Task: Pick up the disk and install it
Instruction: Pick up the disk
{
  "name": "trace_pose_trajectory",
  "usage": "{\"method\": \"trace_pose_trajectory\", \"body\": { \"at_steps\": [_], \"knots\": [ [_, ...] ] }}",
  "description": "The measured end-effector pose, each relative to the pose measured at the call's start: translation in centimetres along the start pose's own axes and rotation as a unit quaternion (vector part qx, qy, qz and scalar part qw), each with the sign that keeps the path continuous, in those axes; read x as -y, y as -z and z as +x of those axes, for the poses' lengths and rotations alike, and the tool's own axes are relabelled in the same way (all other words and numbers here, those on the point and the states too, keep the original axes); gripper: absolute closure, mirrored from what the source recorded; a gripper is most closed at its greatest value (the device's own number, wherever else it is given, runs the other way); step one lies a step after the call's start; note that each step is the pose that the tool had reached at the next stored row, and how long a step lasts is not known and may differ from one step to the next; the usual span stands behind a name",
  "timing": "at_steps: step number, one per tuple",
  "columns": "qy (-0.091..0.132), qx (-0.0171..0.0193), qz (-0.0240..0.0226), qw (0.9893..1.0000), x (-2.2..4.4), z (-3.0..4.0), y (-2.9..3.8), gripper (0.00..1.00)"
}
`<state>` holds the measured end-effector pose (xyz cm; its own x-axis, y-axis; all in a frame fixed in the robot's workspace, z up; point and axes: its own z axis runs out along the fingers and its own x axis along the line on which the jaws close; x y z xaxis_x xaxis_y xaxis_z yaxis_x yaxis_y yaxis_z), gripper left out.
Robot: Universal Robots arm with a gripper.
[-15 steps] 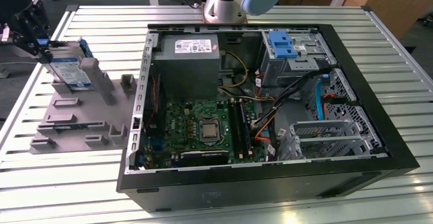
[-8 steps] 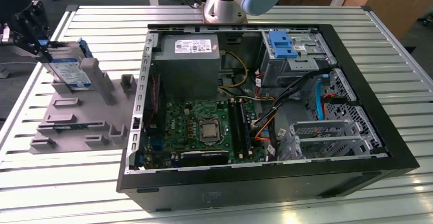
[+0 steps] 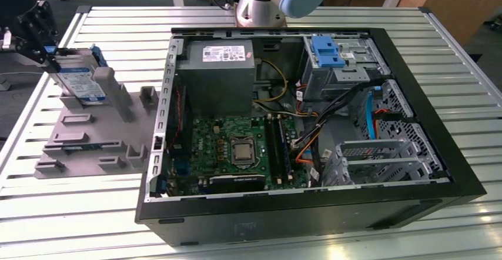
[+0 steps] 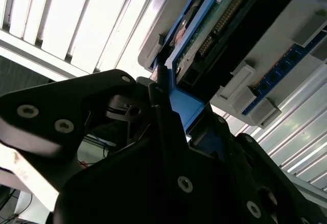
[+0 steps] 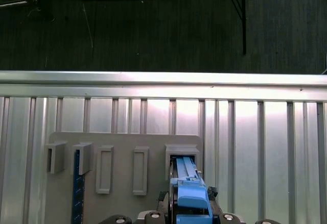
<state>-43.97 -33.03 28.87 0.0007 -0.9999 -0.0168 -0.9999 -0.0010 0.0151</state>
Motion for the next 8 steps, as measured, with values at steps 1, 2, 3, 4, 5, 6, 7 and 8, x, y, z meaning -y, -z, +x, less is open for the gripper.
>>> {"method": "trace_pose_trajectory", "body": {
  "at_steps": [1,2,3,4,5,6,7,8],
  "knots": [
    [0.000,0.0000,0.0000,1.0000,0.00,0.00,0.00,0.64],
    [0.000,0.0000,0.0000,1.0000,0.00,0.00,0.00,0.64],
    [0.000,0.0000,0.0000,1.0000,0.00,0.00,0.00,0.64],
    [0.000,0.0000,0.0000,1.0000,0.00,0.00,0.00,0.64],
    [0.000,0.0001,0.0001,1.0000,0.00,0.00,0.03,0.64],
    [0.000,0.0000,0.0000,1.0000,0.00,0.00,0.09,0.64],
    [0.000,0.0000,0.0000,1.0000,0.00,0.00,0.18,0.64],
    [0.000,0.0000,0.0000,1.0000,0.00,0.00,0.28,0.64]
  ]
}}
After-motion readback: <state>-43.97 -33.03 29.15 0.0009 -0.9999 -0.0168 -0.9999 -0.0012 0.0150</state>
